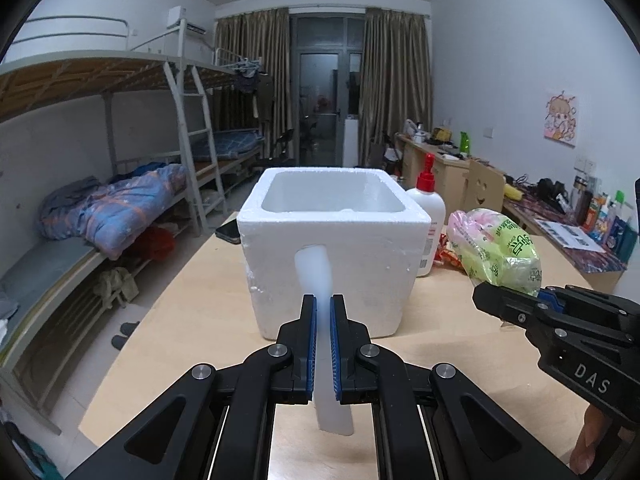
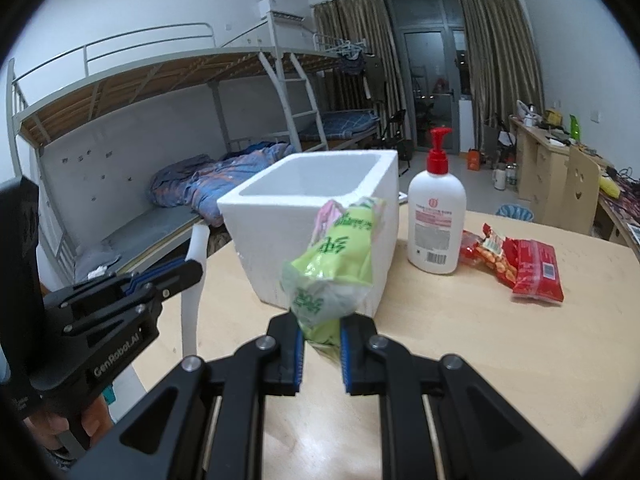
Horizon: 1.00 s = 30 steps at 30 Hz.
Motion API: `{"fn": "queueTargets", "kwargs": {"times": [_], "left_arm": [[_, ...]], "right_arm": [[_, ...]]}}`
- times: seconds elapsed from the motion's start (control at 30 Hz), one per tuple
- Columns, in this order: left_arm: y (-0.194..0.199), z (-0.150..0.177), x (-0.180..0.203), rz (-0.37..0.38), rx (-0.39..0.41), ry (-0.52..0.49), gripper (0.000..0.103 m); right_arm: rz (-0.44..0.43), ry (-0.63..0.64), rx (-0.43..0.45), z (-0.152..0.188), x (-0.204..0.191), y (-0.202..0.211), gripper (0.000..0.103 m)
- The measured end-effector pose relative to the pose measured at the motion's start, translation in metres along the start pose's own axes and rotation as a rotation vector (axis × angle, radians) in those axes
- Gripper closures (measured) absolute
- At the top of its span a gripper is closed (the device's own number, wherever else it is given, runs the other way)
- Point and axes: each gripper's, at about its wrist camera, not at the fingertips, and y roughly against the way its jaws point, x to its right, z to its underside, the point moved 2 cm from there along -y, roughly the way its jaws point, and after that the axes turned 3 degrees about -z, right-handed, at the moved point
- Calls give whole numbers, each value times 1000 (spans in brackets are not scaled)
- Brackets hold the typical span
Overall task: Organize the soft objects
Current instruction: 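Carry the foam stick and green packet with both grippers over the foam box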
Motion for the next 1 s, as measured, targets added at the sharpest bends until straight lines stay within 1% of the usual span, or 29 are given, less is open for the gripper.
{"fn": "queueTargets", "kwargs": {"times": [0.17, 0.27, 0.33, 0.43, 0.53, 0.67, 0.8, 0.9, 1.0], "left_arm": [[1, -9, -13, 53, 12, -14, 96], [3, -23, -20, 78, 29, -26, 96], [5, -32, -23, 88, 47, -34, 96], [1, -46, -26, 129, 31, -31, 96], [0, -60, -25, 126, 40, -36, 96], [0, -73, -24, 128, 59, -31, 96], [-7, -77, -18, 144, 39, -43, 96], [-14, -85, -15, 144, 34, -52, 96], [-22, -92, -15, 141, 29, -47, 96]], "right_arm": [[25, -9, 20, -12, -12, 2, 85], [50, -3, 36, -23, -16, 1, 85], [48, -5, 47, -30, -17, 1, 85], [44, -1, 63, -44, -18, 1, 85], [42, 18, 77, -56, -21, 2, 85], [22, 28, 73, -58, -19, -3, 85], [14, 42, 63, -67, -13, -13, 85], [-3, 49, 53, -77, -11, -20, 85], [0, 65, 51, -86, -10, -28, 85]]}}
